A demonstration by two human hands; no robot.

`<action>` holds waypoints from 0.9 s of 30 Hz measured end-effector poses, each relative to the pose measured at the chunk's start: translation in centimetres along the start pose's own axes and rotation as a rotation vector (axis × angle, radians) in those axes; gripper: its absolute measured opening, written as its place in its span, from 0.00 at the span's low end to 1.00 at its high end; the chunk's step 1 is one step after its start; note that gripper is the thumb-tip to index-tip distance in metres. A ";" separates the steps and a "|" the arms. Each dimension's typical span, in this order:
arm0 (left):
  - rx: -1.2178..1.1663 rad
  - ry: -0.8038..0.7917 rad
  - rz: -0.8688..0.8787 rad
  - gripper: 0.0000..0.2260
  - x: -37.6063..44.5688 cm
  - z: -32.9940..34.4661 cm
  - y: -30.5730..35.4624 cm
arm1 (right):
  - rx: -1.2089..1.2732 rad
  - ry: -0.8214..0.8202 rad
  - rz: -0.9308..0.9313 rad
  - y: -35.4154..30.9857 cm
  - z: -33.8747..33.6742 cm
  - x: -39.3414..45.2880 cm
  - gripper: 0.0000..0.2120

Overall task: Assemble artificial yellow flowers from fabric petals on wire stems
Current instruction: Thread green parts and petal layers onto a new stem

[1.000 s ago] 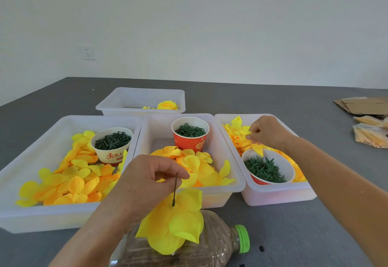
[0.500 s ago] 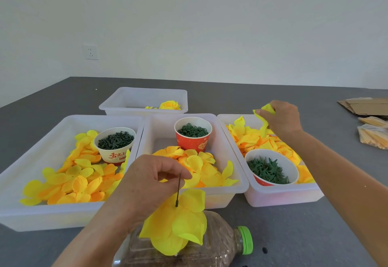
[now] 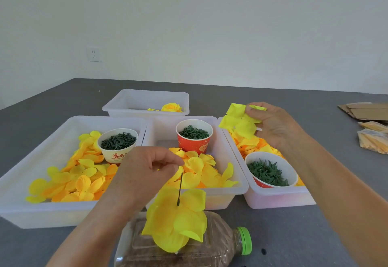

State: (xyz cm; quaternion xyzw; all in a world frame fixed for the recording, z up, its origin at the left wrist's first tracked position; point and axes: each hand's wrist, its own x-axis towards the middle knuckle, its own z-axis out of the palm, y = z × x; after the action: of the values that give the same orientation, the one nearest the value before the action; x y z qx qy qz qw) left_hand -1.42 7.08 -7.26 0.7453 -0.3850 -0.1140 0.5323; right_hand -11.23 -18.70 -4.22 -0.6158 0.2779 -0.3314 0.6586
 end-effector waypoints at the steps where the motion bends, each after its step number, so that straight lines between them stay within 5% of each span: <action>1: -0.011 0.028 0.010 0.11 0.1 -0.1 0.1 | 0.017 -0.037 0.017 -0.1 1.0 -0.7 0.04; 5: -0.131 0.112 0.024 0.05 1.0 -0.3 1.6 | 0.062 -0.190 0.043 -0.3 4.8 -3.6 0.01; 8: -0.157 0.085 -0.032 0.26 1.8 -0.4 2.3 | 0.015 -0.245 0.060 -0.3 7.2 -5.6 0.02; 11: -0.172 0.067 -0.079 0.34 2.0 -0.4 2.9 | -0.095 -0.232 0.012 -0.2 8.7 -7.3 0.03; 16: -0.397 0.055 -0.173 0.15 1.7 -0.9 2.4 | -0.135 -0.251 -0.028 -0.5 9.7 -8.3 0.05; 23: -0.706 0.011 -0.297 0.05 1.5 -2.0 1.8 | 0.003 -0.502 0.172 -1.2 9.1 -8.7 0.18; 27: -0.803 -0.064 -0.332 0.13 1.2 -1.9 1.8 | -0.005 -0.522 0.162 -0.8 8.7 -8.8 0.18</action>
State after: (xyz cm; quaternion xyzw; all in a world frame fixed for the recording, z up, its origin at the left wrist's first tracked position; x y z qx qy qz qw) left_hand -0.30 7.41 -4.64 0.5270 -0.2017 -0.3618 0.7421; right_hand -10.10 -6.37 -2.99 -0.6577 0.1476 -0.1068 0.7309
